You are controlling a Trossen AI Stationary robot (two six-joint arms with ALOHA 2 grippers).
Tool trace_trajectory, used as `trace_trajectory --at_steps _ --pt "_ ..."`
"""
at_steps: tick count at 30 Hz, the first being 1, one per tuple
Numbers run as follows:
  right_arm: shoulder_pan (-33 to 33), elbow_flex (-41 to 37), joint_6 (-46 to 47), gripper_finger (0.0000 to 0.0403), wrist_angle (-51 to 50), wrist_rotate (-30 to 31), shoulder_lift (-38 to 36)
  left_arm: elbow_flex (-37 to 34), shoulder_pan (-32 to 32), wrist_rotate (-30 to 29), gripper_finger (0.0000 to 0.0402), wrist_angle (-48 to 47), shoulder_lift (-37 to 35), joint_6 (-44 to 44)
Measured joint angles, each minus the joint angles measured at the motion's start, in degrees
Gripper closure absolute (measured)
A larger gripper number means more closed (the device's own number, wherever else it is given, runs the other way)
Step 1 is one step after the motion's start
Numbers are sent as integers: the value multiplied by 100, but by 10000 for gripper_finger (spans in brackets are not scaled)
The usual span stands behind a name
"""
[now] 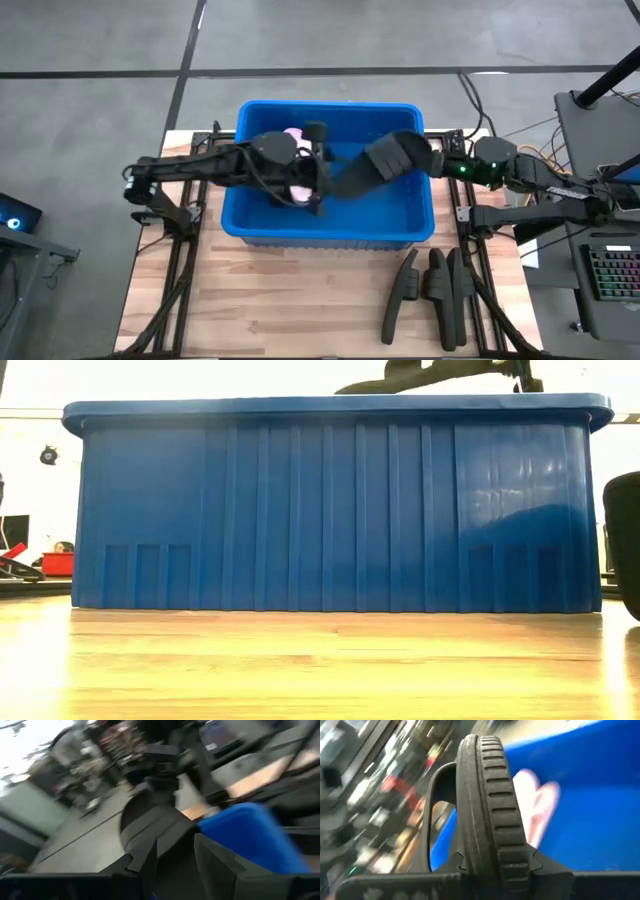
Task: Pick and place slides into bin
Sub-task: Put the black slide into the bin
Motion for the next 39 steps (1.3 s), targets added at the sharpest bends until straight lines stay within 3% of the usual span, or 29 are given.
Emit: trace_trajectory --at_steps 4,6,12,17,22,30,34,39 --pt "-507 0 165 353 128 -2152 48 -20 -18 519 279 -233 -265 126" --pt "-616 0 191 353 352 -2919 188 -20 -13 901 278 -222 -332 211" --pt "-747 183 218 353 527 -3872 618 -33 -54 1290 278 -1004 -155 174" --pt "-747 354 -97 354 478 -3915 949 -32 -52 1240 278 -984 -12 -676" --pt "-751 392 -289 354 472 -3859 1188 -86 -50 701 278 -1017 77 -1114" --pt "-853 435 -431 354 424 -3858 1338 -219 -74 651 278 -1122 167 -1120" --pt "-884 433 -428 354 431 -3804 1328 -387 -96 10 278 -1056 165 -1096" --pt "-944 428 -323 354 443 -3793 1318 -444 -124 -268 278 -1054 167 -926"
